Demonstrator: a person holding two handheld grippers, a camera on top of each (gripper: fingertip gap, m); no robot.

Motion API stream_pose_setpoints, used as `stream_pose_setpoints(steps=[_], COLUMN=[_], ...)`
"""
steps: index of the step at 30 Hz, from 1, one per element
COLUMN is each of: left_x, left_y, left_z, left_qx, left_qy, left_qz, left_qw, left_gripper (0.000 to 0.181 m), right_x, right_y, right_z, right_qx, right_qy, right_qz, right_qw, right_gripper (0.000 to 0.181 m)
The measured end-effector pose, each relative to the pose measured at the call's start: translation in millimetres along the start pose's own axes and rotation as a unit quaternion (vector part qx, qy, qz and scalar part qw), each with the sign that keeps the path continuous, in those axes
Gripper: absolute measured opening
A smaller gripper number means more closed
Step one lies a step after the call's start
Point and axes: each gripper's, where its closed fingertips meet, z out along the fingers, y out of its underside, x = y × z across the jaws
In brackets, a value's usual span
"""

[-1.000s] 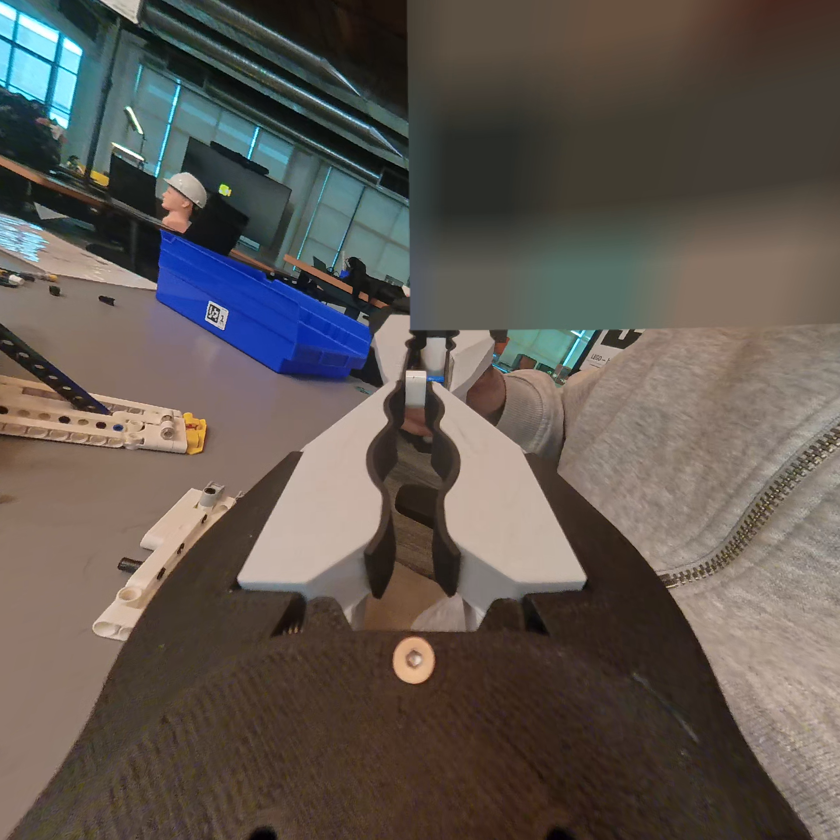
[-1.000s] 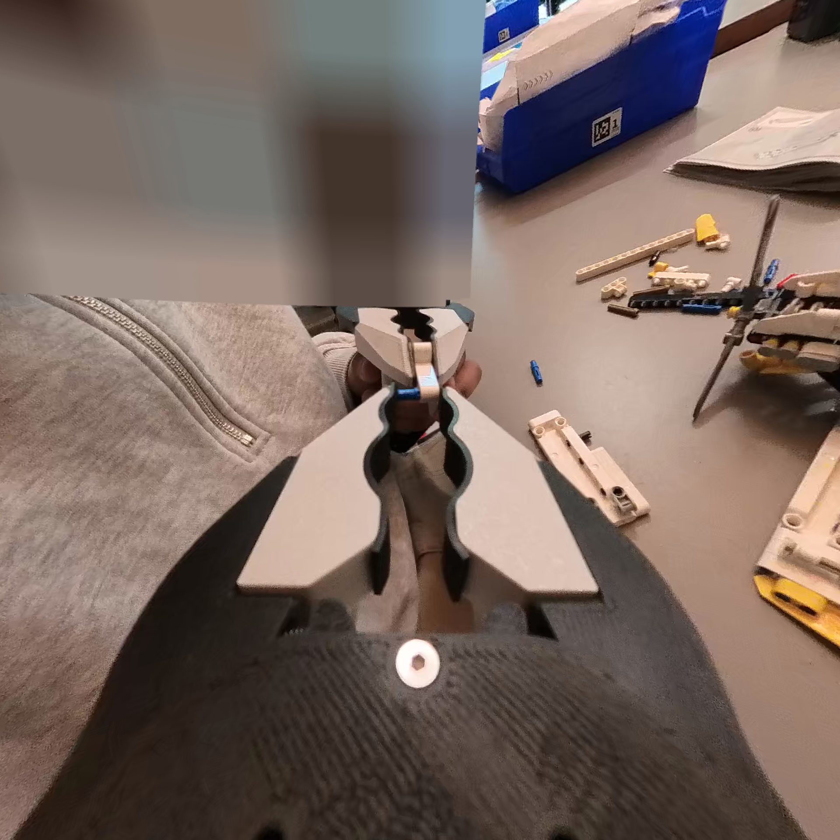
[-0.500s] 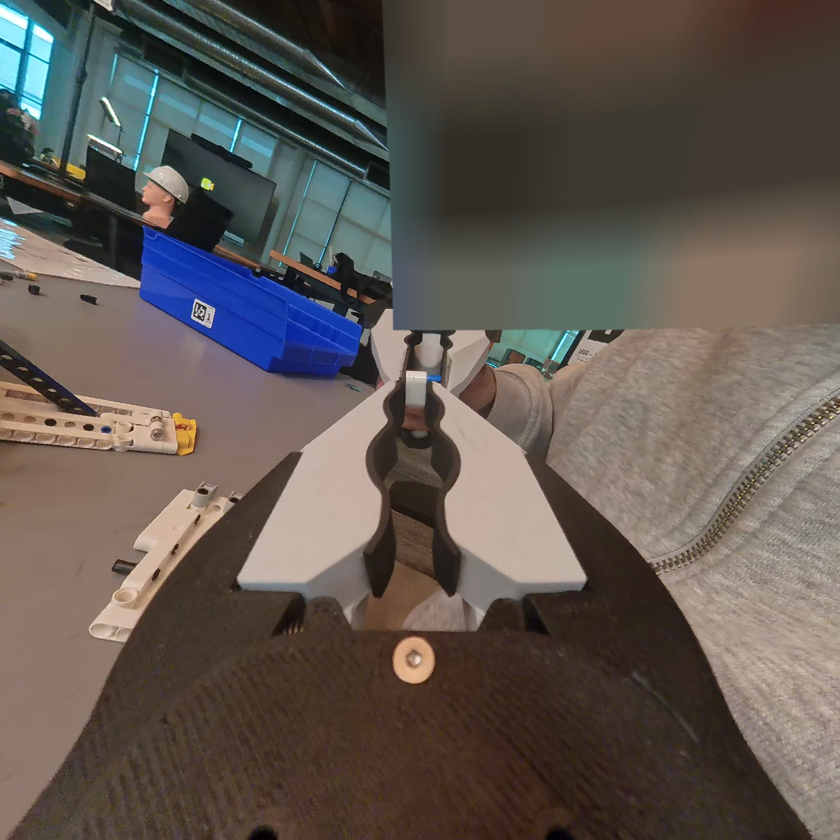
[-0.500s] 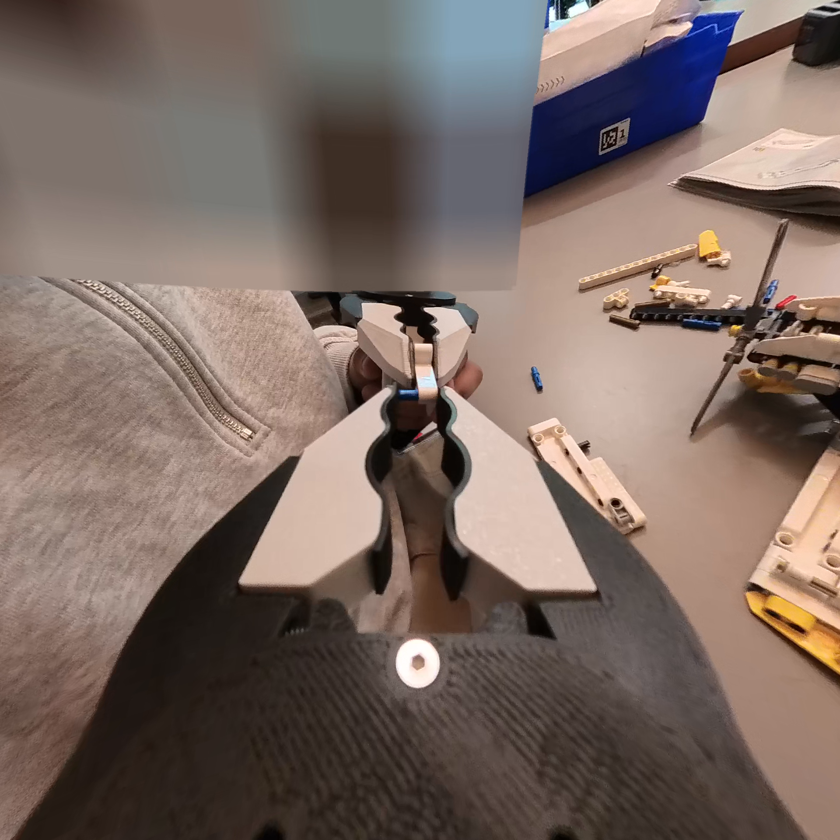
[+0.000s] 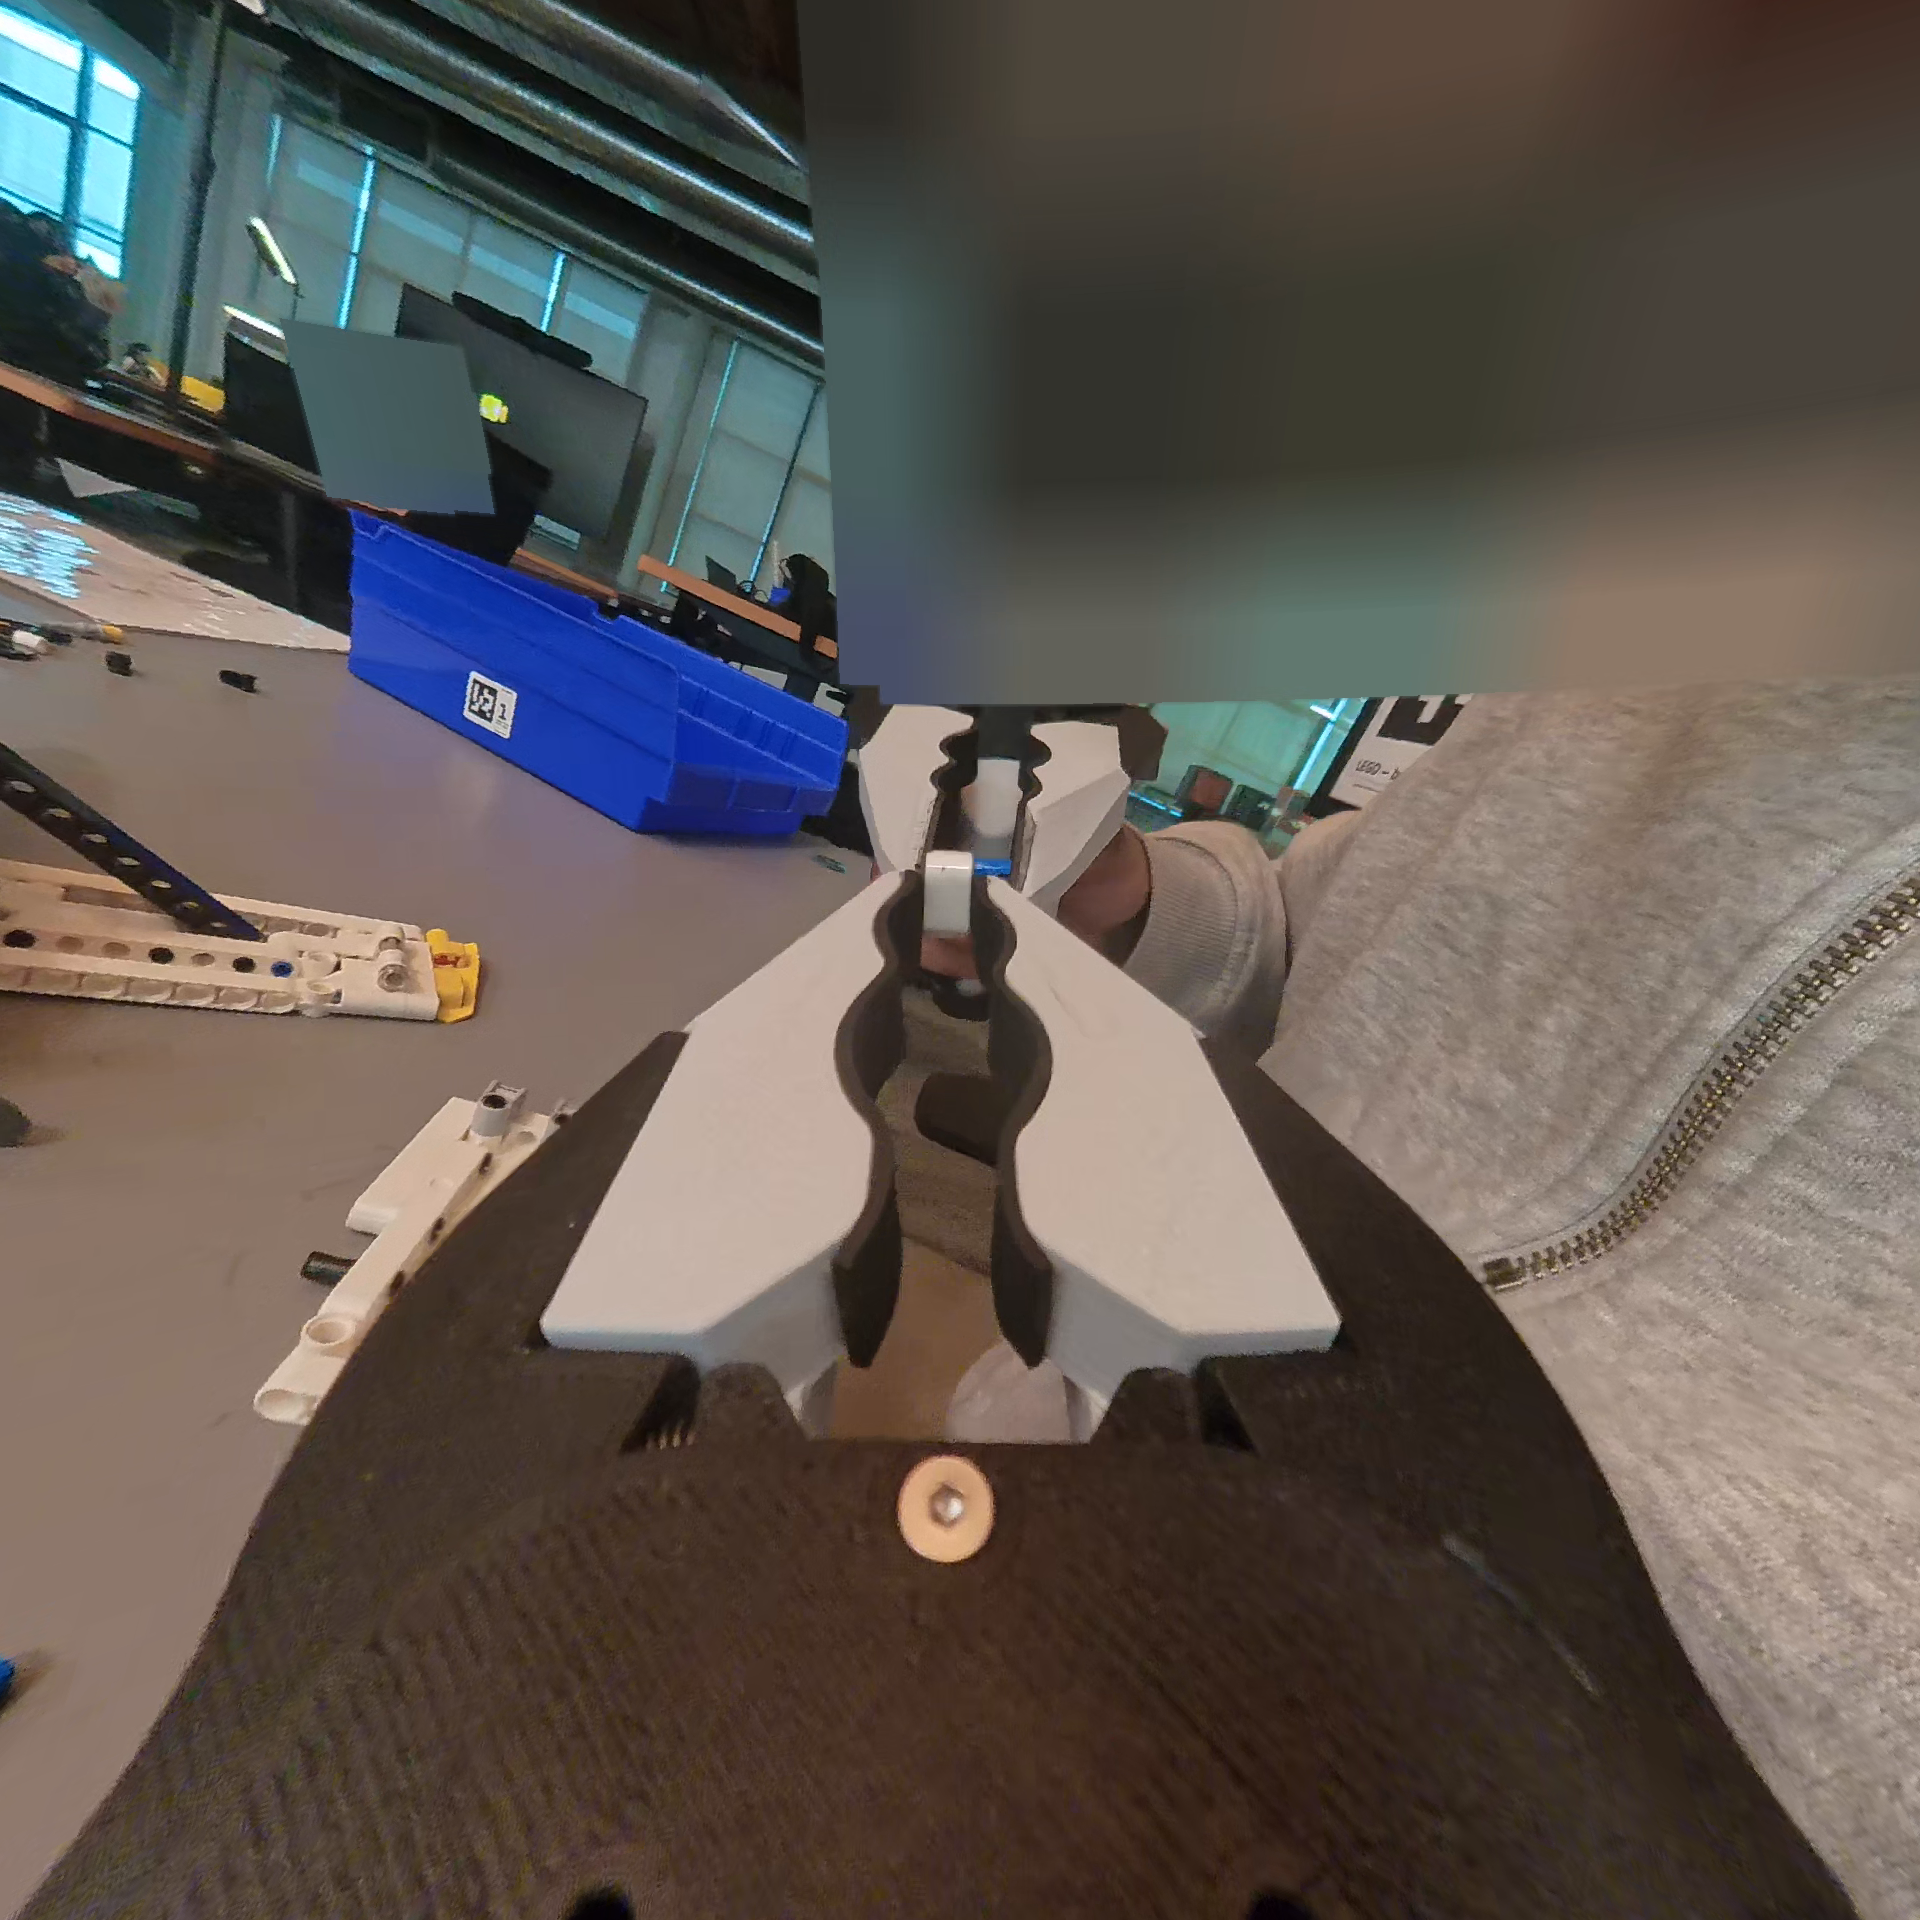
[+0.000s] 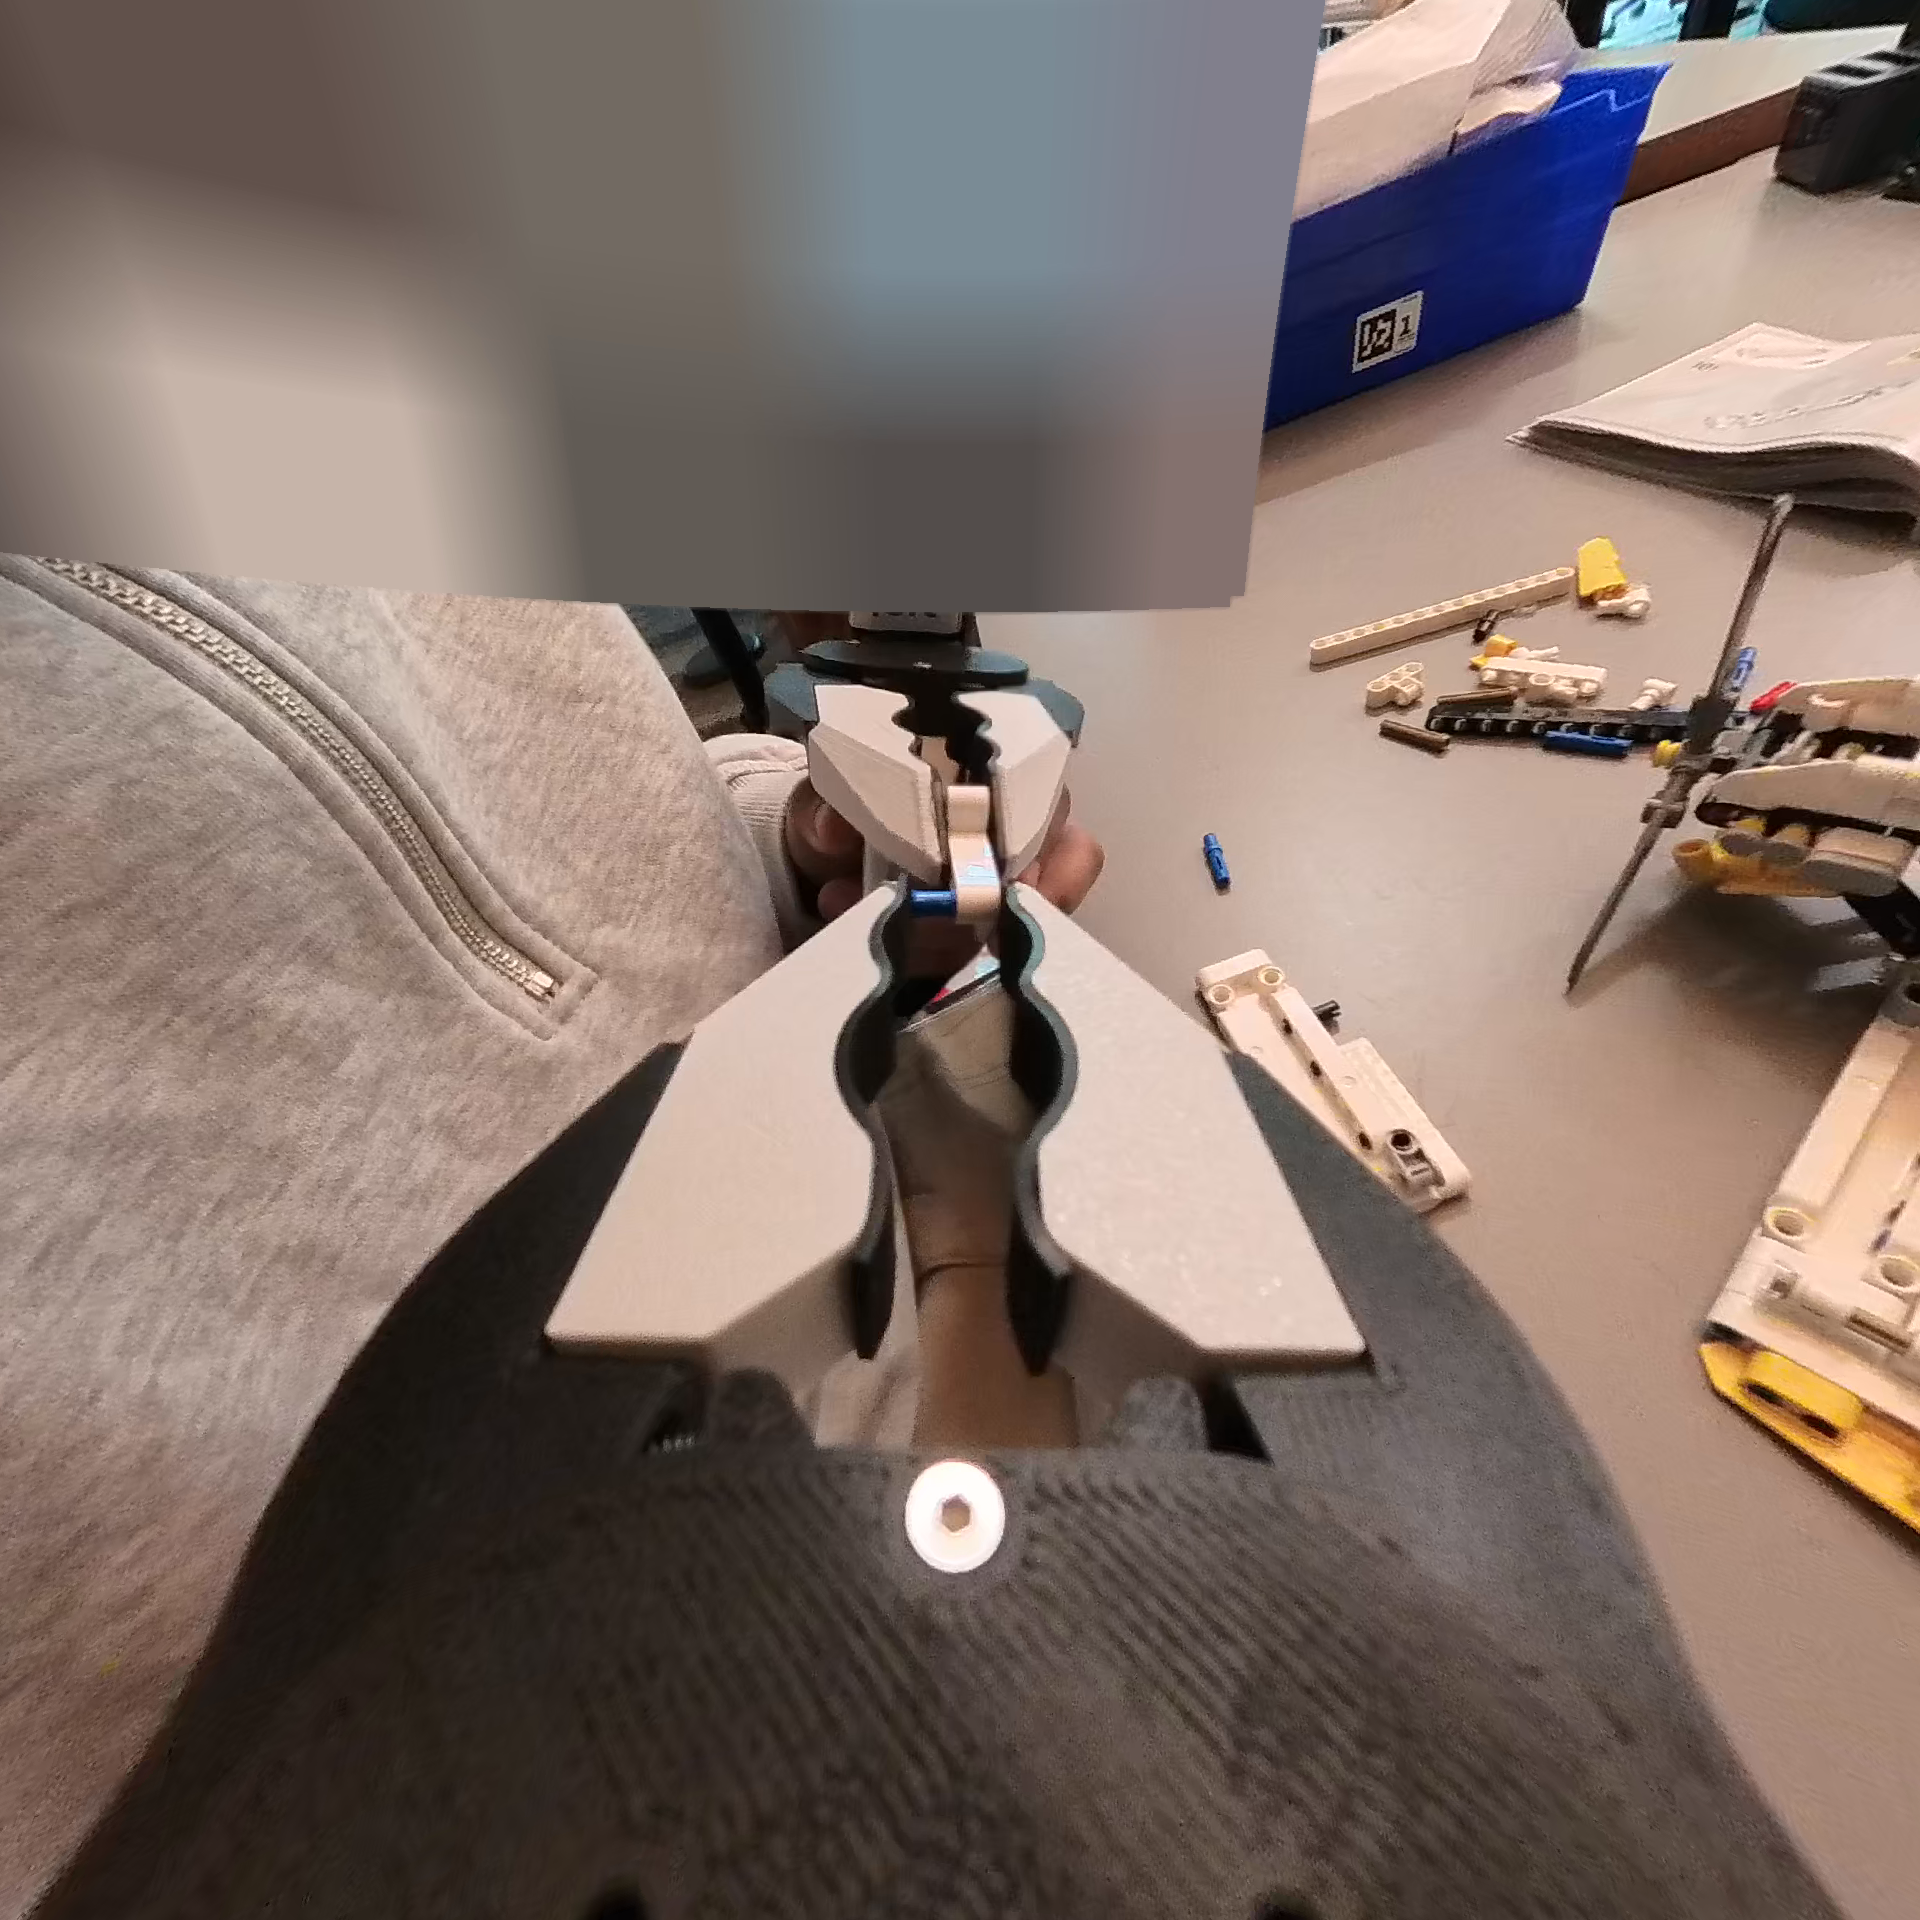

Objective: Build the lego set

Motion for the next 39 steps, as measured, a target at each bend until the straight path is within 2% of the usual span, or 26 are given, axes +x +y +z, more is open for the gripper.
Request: stream_pose_setpoints(steps=[9,15,19,21,23,28,35,39], left_x=[-7.6,-19.9,-62.0,-80.7,-106.7,-116.4,-121.8,-130.1], left_y=[1.5,-0.1,-3.3,3.7,15.6,33.4,47.5,47.9], left_z=[-3.3,-7.6,-29.5,-41.2,-55.9,-57.0,-63.0,-72.2], left_qx=[-0.039,-0.076,-0.126,-0.169,-0.218,-0.277,-0.345,-0.386], left_qy=[-0.023,-0.058,-0.181,-0.225,-0.291,-0.289,-0.296,-0.309], left_qz=[0.018,0.064,0.133,0.097,0.046,-0.013,-0.011,0.027], left_qw=[0.999,0.993,0.966,0.955,0.931,0.916,0.891,0.869], left_gripper=[0.006,0.005,0.006,0.005,0.005,0.006,0.006,0.008], right_x=[6.9,18.9,38.5,47.4,51.1,52.2,53.6,55.2], right_y=[3.2,3.8,9.5,15.8,23.0,36.4,41.4,39.8], right_z=[0.5,3.7,0.7,0.4,2.8,8.8,3.7,0.4], right_qx=[0.008,0.019,0.006,-0.011,-0.027,-0.046,-0.035,-0.023], right_qy=[0.009,0.017,0.062,0.089,0.103,0.117,0.123,0.122], right_qz=[-0.031,-0.033,-0.045,-0.061,-0.072,-0.087,-0.071,-0.059], right_qw=[0.999,0.999,0.997,0.994,0.992,0.988,0.989,0.99], right_gripper=[0.014,0.019,0.042,0.047,0.048,0.048,0.047,0.047])
